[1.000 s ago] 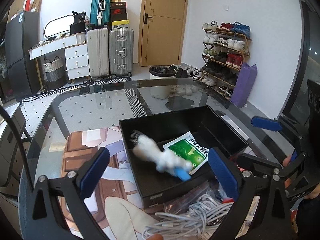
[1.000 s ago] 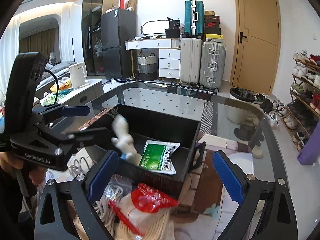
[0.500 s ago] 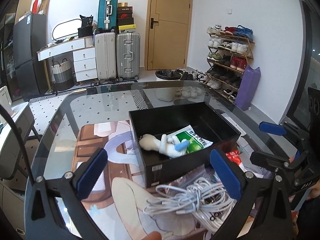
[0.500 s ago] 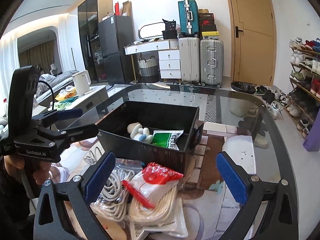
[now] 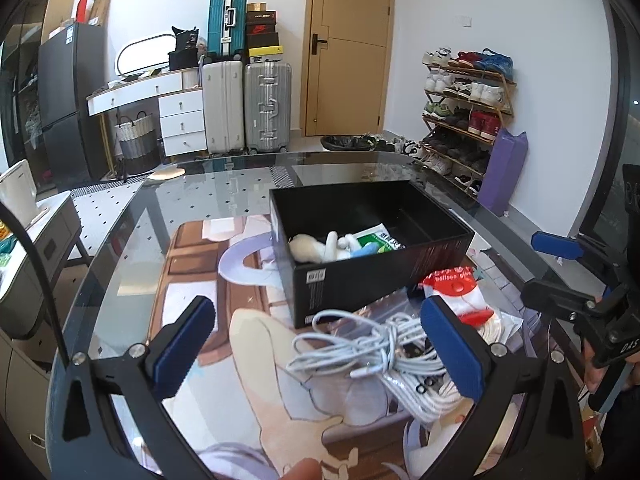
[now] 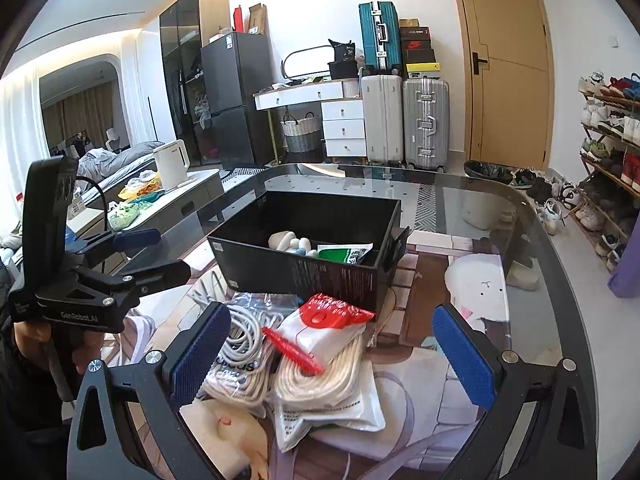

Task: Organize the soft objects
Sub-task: 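Withdraw both open grippers from the black box back toward the pile, then grasp the white foam block with the left gripper and lift it, then grasp the coiled white cable with the right gripper while the left gripper holds the foam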

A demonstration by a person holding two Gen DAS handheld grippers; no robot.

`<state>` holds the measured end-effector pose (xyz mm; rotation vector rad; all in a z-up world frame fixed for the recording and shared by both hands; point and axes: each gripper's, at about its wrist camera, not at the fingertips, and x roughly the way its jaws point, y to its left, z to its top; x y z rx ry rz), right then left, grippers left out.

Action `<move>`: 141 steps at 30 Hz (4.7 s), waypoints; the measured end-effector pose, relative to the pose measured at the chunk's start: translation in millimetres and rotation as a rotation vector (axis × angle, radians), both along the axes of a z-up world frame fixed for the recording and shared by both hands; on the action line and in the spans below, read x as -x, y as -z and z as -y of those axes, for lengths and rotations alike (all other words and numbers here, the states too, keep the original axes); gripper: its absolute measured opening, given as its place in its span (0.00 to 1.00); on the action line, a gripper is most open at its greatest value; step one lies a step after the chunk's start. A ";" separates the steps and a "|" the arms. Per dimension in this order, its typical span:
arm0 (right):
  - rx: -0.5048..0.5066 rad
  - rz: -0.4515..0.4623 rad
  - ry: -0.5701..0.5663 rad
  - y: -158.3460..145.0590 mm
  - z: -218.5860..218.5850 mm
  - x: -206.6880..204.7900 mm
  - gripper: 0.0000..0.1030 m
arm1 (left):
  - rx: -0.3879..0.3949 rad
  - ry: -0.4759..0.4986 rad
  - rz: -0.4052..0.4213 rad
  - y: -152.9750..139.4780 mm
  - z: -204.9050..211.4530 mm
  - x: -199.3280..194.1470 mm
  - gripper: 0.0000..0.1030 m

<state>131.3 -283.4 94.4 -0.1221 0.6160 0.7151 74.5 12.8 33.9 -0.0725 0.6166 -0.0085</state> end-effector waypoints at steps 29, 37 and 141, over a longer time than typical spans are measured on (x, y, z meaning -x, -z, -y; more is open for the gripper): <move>0.050 -0.040 -0.071 24.0 -0.1 36.9 0.99 | -0.032 0.030 0.000 20.2 9.3 38.3 1.00; 0.064 -0.023 -0.082 23.9 4.6 43.5 0.99 | -0.007 0.050 -0.006 24.3 18.0 51.6 1.00; 0.125 -0.005 -0.128 24.3 -59.2 21.5 0.99 | -0.034 0.035 0.020 10.0 -9.9 44.8 0.86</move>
